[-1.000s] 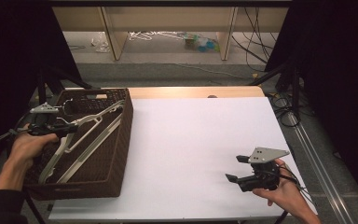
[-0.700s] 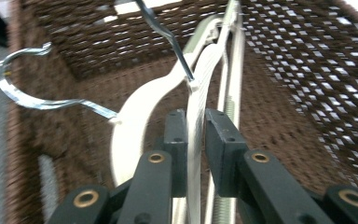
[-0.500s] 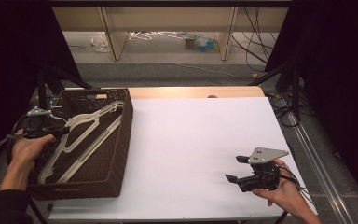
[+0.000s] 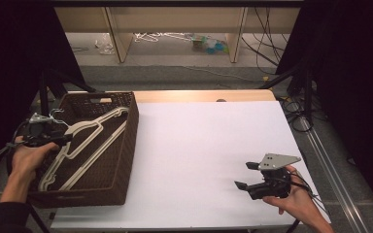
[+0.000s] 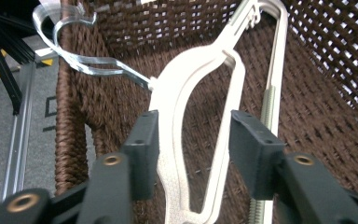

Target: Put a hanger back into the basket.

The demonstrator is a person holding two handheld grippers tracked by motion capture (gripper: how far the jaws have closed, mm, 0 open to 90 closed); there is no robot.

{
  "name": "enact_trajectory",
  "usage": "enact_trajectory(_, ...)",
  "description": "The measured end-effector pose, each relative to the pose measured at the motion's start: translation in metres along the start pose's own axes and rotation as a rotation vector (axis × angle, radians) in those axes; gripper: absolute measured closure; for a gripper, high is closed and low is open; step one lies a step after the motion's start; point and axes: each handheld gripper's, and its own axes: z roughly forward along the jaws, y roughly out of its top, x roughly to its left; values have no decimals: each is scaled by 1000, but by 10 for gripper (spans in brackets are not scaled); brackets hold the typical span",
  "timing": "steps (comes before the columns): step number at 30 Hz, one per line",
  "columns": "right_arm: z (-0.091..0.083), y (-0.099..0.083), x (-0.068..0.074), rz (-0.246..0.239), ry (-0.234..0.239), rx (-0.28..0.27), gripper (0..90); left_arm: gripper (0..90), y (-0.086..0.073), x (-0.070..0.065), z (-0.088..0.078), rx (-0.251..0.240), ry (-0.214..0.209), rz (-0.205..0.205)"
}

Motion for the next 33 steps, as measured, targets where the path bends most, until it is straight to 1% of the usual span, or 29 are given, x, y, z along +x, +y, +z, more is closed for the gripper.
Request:
enact_trajectory(1,0,0,0,0,-2,0,249,490,2,-6,-5,-25,-1,10)
enact_trajectory(2,0,0,0,0,-2,0,249,473,2,-6,-5,-25,-1,10)
enact_trajectory(3,0,0,0,6,-2,0,248,473,3,-9,-7,-35,-9,14)
enact_trajectory(6,1,0,0,2,-4,-2,243,408,5,-19,-14,-83,-43,24)
enact_trajectory(7,0,0,0,2,-3,-2,243,395,5,-24,-16,-106,-58,18)
enact_trajectory(8,0,0,0,3,-3,-3,242,391,5,-30,-17,-137,-69,-3)
enact_trajectory(10,0,0,0,8,-3,-4,241,373,5,-39,-21,-156,-89,11)
enact_trajectory(11,1,0,0,2,-3,-5,242,353,5,-48,-25,-169,-104,19)
enact_trajectory(12,1,0,0,3,-4,-5,240,342,5,-48,-25,-169,-104,19)
enact_trajectory(13,1,0,0,6,-3,-6,238,341,5,-53,-27,-185,-116,20)
enact_trajectory(14,1,0,0,6,-3,-7,236,338,5,-57,-28,-189,-123,30)
enact_trajectory(15,1,0,0,6,-3,-7,236,338,6,-62,-29,-207,-133,27)
enact_trajectory(17,1,0,1,3,-9,-6,228,321,6,-72,-33,-226,-153,42)
enact_trajectory(18,1,0,1,5,-11,-7,218,316,6,-77,-34,-240,-169,45)
enact_trajectory(19,1,0,1,18,-14,-4,214,300,6,-87,-38,-263,-187,58)
enact_trajectory(20,1,0,1,18,-14,-4,214,293,6,-87,-38,-263,-187,58)
enact_trajectory(21,1,0,1,17,-15,-6,214,293,6,-93,-39,-272,-198,63)
enact_trajectory(22,1,0,1,17,-17,-9,212,280,6,-103,-42,-289,-225,80)
enact_trajectory(23,1,0,1,17,-17,-9,212,275,6,-103,-42,-289,-225,80)
enact_trajectory(24,1,0,1,17,-23,-15,210,275,6,-108,-43,-296,-235,94)
enact_trajectory(25,1,0,1,22,-22,-15,209,265,6,-114,-44,-304,-245,99)
enact_trajectory(26,1,0,1,23,-17,-16,207,256,6,-118,-45,-306,-252,108)
enact_trajectory(29,1,0,1,23,-23,-21,186,226,7,-131,-46,-329,-275,112)
enact_trajectory(30,1,-1,1,22,-26,-23,170,205,7,-135,-47,-332,-276,115)
enact_trajectory(31,1,-1,1,22,-26,-23,170,205,7,-138,-47,-333,-281,127)
enact_trajectory(33,2,-1,2,25,-25,-25,170,192,7,-145,-47,-336,-296,127)
